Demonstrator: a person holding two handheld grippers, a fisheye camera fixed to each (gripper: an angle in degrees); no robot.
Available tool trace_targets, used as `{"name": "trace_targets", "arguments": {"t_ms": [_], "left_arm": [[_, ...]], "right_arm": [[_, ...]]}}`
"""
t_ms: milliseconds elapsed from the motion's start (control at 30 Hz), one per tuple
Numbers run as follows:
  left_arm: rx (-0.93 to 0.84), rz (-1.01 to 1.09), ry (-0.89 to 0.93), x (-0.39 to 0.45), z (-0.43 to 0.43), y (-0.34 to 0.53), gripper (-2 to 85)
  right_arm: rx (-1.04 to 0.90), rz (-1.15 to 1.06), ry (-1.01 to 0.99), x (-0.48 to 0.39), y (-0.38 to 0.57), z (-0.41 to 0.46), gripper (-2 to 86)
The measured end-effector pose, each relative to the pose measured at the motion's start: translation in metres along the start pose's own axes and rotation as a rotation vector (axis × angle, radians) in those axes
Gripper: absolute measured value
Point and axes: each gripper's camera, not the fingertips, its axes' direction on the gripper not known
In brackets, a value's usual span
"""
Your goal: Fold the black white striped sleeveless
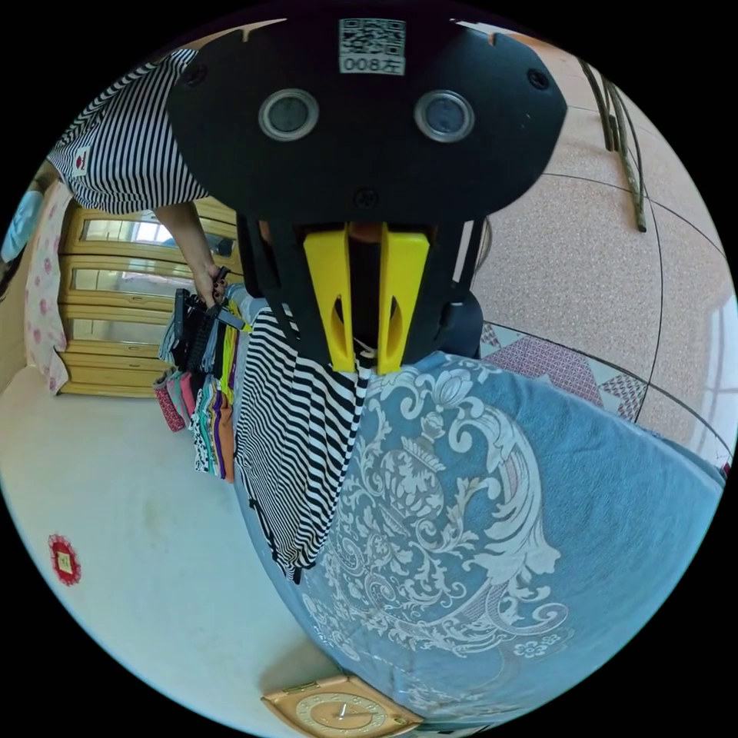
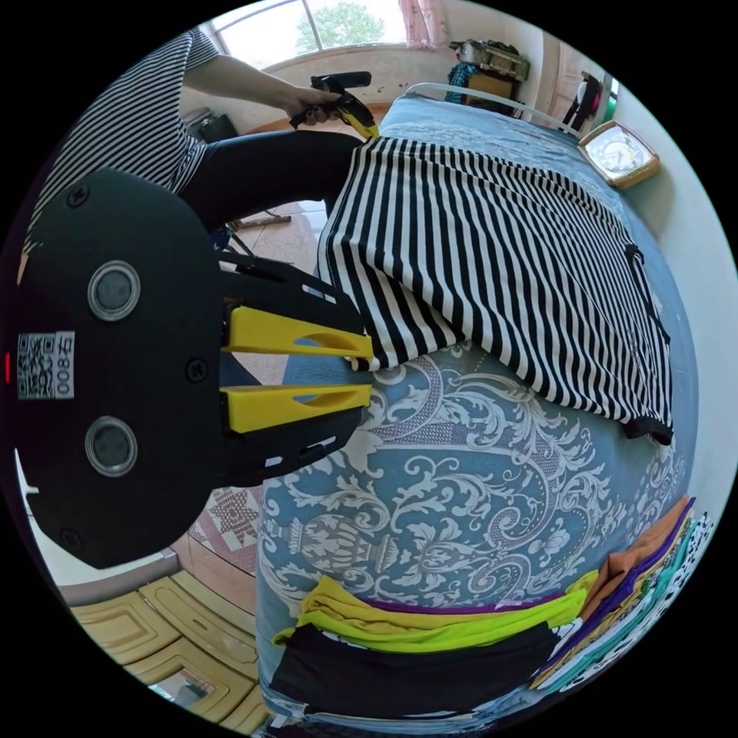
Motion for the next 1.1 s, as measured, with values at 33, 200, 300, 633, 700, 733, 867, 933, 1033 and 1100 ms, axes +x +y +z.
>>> {"name": "trace_targets", "arguments": {"t_ms": [33, 200, 300, 633, 700, 733, 867, 933, 1033, 1100], "left_arm": [[-0.004, 0.004, -0.010, 0.004, -0.004, 0.005, 4.8], [-0.014, -0.011, -0.068, 0.021, -0.019, 0.023, 3.3], [-0.020, -0.020, -0.071, 0.029, -0.029, 0.031, 2.8], [0.011, 0.049, -0.007, 0.065, -0.087, 0.049, 2.2], [0.025, 0.062, 0.020, 0.070, -0.100, 0.051, 2.2], [0.033, 0.070, 0.035, 0.073, -0.108, 0.052, 2.2], [0.034, 0.106, 0.076, 0.085, -0.128, 0.054, 2.2], [0.027, 0.120, 0.081, 0.089, -0.133, 0.055, 2.2], [0.007, 0.129, 0.063, 0.092, -0.138, 0.054, 2.2], [0.001, 0.116, 0.067, 0.090, -0.140, 0.052, 2.2]], "right_arm": [[-0.003, -0.005, 0.017, -0.004, 0.005, -0.003, 6.3], [-0.016, -0.013, 0.052, -0.015, 0.025, -0.016, 5.7], [-0.017, -0.005, 0.047, -0.014, 0.039, -0.027, 3.9], [0.026, -0.008, -0.106, 0.016, 0.102, -0.101, 1.5], [0.057, -0.006, -0.136, 0.027, 0.121, -0.124, 1.4], [0.080, -0.001, -0.161, 0.036, 0.134, -0.139, 1.4], [0.149, 0.020, -0.220, 0.060, 0.172, -0.180, 1.3], [0.186, 0.030, -0.237, 0.072, 0.194, -0.201, 1.2], [0.196, 0.034, -0.224, 0.084, 0.210, -0.214, 1.2], [0.180, 0.046, -0.221, 0.092, 0.213, -0.213, 1.2]]}}
